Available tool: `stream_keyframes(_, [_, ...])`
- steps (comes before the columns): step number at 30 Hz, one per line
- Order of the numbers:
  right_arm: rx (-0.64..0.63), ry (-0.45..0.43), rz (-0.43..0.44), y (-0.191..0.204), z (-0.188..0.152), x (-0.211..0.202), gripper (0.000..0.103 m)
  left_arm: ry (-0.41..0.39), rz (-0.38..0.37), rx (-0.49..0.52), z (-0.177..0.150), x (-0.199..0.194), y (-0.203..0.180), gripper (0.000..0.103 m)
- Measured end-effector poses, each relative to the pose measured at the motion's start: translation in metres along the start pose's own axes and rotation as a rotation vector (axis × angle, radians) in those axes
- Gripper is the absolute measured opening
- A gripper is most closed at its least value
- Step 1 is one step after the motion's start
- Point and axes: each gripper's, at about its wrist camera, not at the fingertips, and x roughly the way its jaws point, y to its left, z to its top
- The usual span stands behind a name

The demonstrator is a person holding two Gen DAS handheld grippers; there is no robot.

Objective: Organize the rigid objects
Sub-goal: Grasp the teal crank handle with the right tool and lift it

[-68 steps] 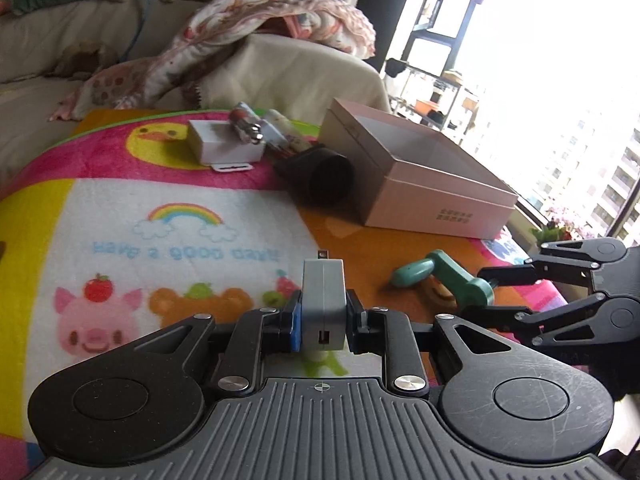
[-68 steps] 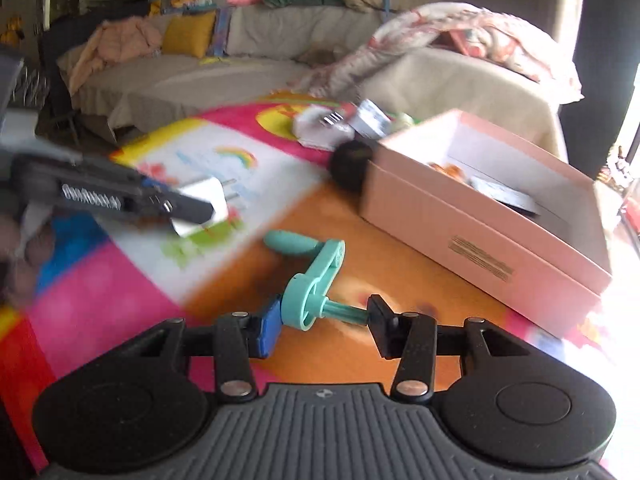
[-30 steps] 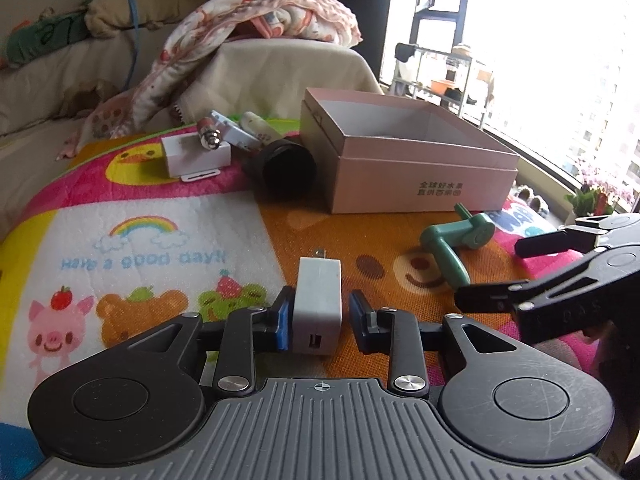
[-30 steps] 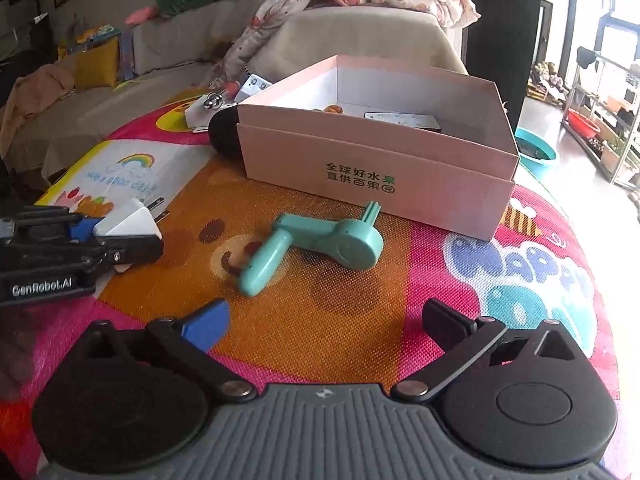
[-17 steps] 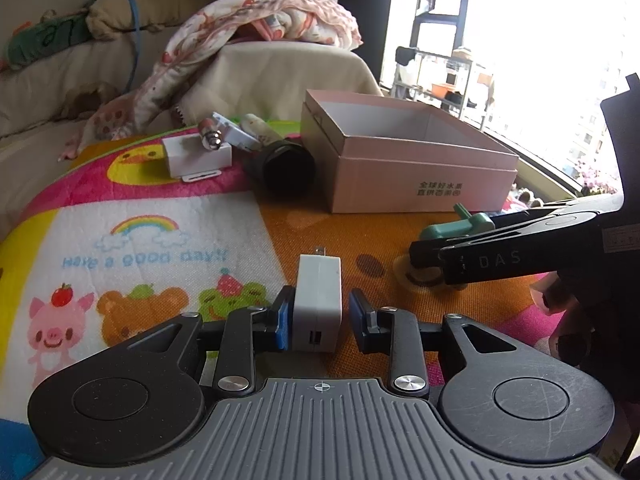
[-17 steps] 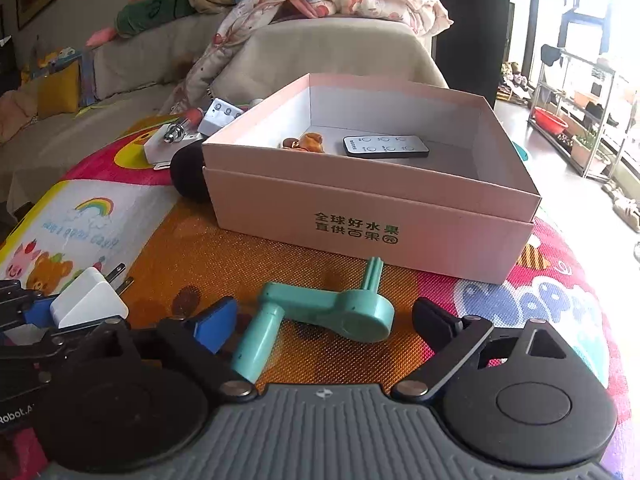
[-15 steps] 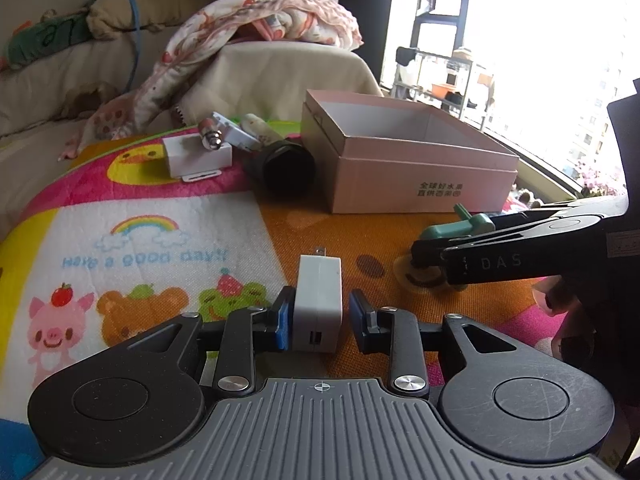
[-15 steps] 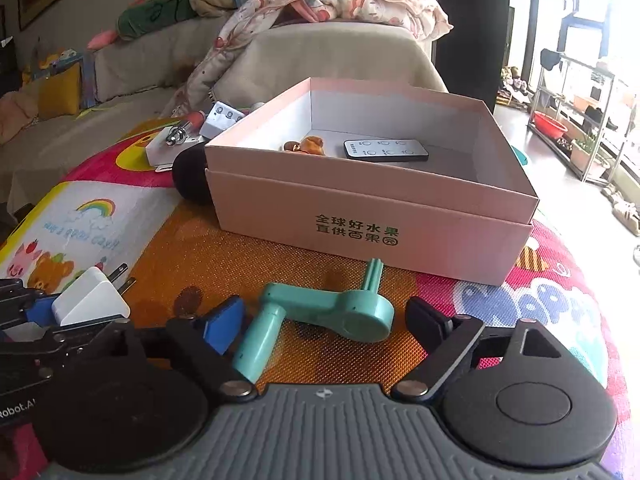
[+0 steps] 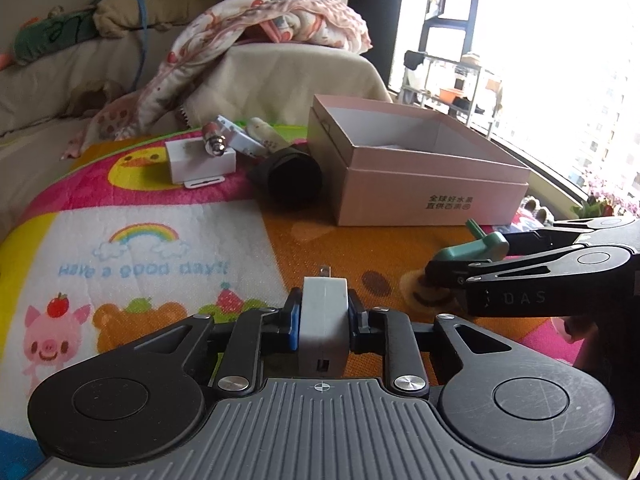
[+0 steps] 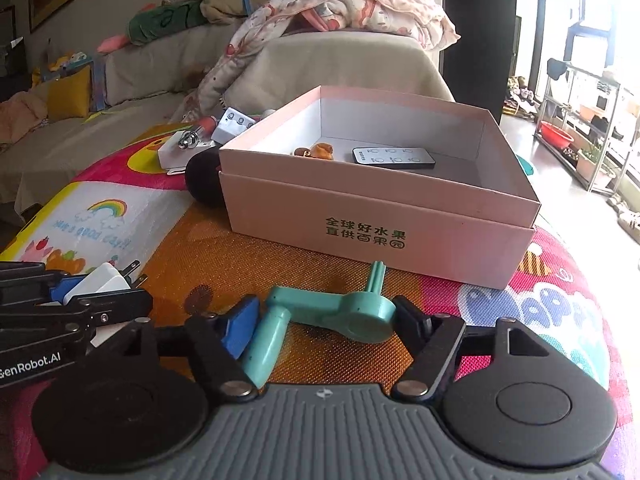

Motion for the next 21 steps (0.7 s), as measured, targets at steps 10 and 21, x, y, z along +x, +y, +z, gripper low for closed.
stream_keyframes(10, [-0.069,-0.090,0.004,-0.021,-0.013,-0.080,0.069,-0.048,-0.210,0.119,0.018,-0.042,-0.030,0.024])
stream_keyframes(21, [0.000,-0.465,-0.154,-0.073,0.084,-0.155,0.069,-0.240,-0.295,0.161,0.181,-0.014,-0.065,0.024])
